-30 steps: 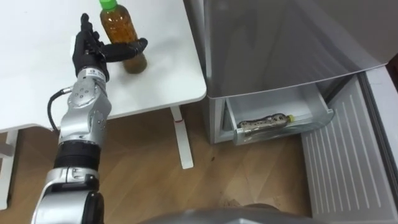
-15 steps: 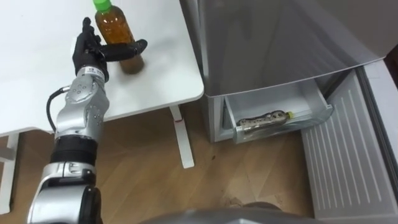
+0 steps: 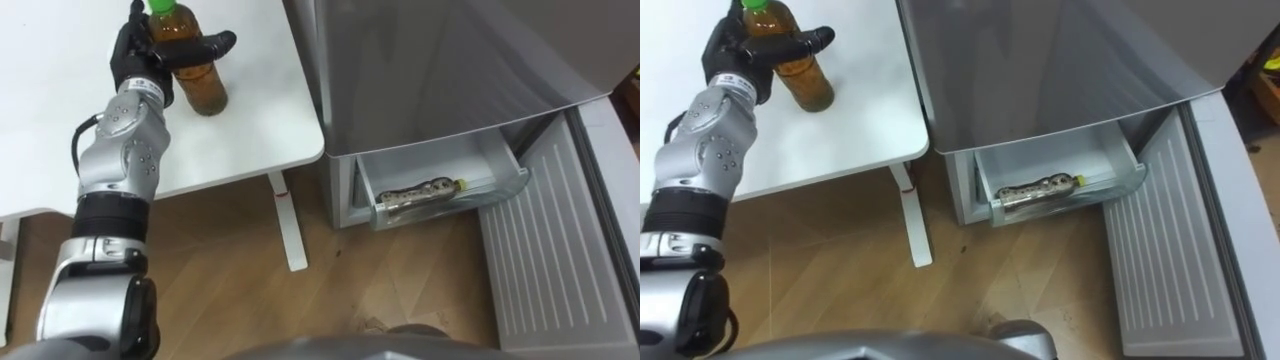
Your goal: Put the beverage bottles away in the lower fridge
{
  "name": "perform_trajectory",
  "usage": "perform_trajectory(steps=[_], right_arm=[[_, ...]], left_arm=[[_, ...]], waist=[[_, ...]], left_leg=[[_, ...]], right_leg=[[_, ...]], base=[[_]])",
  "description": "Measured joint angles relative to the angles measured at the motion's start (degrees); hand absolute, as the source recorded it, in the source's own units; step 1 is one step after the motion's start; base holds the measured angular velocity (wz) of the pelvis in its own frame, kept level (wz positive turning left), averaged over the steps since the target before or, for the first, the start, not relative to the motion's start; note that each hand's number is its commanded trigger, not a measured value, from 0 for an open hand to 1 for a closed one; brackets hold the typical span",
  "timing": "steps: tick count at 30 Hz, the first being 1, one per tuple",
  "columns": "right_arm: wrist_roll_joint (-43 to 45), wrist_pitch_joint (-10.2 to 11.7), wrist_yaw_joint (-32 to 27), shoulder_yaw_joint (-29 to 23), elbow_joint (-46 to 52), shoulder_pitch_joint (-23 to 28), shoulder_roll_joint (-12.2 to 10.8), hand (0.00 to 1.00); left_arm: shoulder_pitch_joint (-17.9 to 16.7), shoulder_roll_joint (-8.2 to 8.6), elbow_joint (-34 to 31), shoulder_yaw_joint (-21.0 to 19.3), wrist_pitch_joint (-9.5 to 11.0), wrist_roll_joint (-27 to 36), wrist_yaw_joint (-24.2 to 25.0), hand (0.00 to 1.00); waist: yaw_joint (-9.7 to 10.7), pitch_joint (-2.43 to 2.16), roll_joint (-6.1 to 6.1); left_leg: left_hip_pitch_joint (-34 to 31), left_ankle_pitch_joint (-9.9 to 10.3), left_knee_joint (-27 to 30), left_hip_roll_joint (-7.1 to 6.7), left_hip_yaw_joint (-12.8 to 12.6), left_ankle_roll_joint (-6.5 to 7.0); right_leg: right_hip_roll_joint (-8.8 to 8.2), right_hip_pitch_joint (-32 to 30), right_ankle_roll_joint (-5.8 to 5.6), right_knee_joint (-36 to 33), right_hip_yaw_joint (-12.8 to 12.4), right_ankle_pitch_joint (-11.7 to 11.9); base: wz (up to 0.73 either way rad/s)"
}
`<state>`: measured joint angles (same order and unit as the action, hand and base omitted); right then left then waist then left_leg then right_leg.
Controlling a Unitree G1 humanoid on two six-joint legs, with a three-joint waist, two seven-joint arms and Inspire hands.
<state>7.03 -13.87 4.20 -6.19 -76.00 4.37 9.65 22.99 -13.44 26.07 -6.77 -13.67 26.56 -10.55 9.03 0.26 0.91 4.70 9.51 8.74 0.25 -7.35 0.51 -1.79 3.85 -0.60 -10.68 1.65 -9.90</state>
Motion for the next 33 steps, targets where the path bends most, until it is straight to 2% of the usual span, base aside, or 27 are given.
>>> perform_trajectory(steps=[3,4,5,6,19,25,33], right_arm=[[0.0,-0.1,0.3,0.0,0.1,0.1,0.0,0.0],[0.0,-0.3,0.3,0.0,0.0,0.2,0.0,0.0],[0.0,-0.7,0.3,0.0,0.1,0.1,0.0,0.0],[0.0,-0.8,0.3,0.0,0.1,0.1,0.0,0.0],[0.1,-1.1,0.3,-0.1,-0.1,-0.5,0.0,0.0],[0.2,-1.1,0.4,-0.1,-0.1,-0.5,0.0,0.0],[0.3,-1.1,0.8,-0.1,-0.2,-1.1,0.0,0.0]], left_arm=[[0.0,-0.02,0.0,0.0,-0.2,0.0,0.0,0.01],[0.0,-0.03,0.0,0.0,-0.2,0.0,-0.1,0.46],[0.0,-0.06,0.0,0.0,-0.2,0.2,-0.1,0.63],[0.0,-0.06,0.0,0.0,-0.2,0.3,-0.1,1.0],[0.0,-0.61,0.9,0.0,-0.2,0.9,0.1,1.0],[0.0,-0.61,1.4,0.0,-1.4,3.1,0.2,1.0],[0.0,-0.64,1.8,0.0,-1.4,3.3,0.2,1.0]], waist=[[0.0,-0.1,0.09],[0.0,-0.16,0.14],[0.0,-0.21,0.18],[0.0,-0.22,0.19],[0.1,-0.22,0.22],[0.2,-0.17,0.33],[0.5,-0.11,0.72]], left_leg=[[0.0,0.0,0.0,0.0,0.0,0.0],[0.0,0.0,0.0,0.0,-0.2,0.0],[0.0,0.0,0.0,0.01,-0.1,0.0],[0.0,0.0,0.0,0.0,0.0,0.0],[-0.1,0.0,0.0,-0.01,0.0,0.0],[-0.2,0.0,-0.1,-0.01,0.0,0.0],[-0.3,0.0,-0.1,-0.01,0.0,0.0]], right_leg=[[0.0,0.0,0.0,0.0,0.0,0.0],[0.01,0.0,0.0,-0.1,0.0,0.0],[0.01,0.0,0.0,-0.1,0.0,0.0],[0.01,0.0,0.0,-0.1,0.0,0.0],[0.04,-0.1,0.0,0.0,-0.2,0.0],[0.06,-0.3,0.0,0.1,-0.2,0.0],[0.04,-0.4,0.01,0.0,-0.2,0.0]], base=[[0.0],[0.0],[0.0],[0.0],[0.0],[0.0],[0.0]])
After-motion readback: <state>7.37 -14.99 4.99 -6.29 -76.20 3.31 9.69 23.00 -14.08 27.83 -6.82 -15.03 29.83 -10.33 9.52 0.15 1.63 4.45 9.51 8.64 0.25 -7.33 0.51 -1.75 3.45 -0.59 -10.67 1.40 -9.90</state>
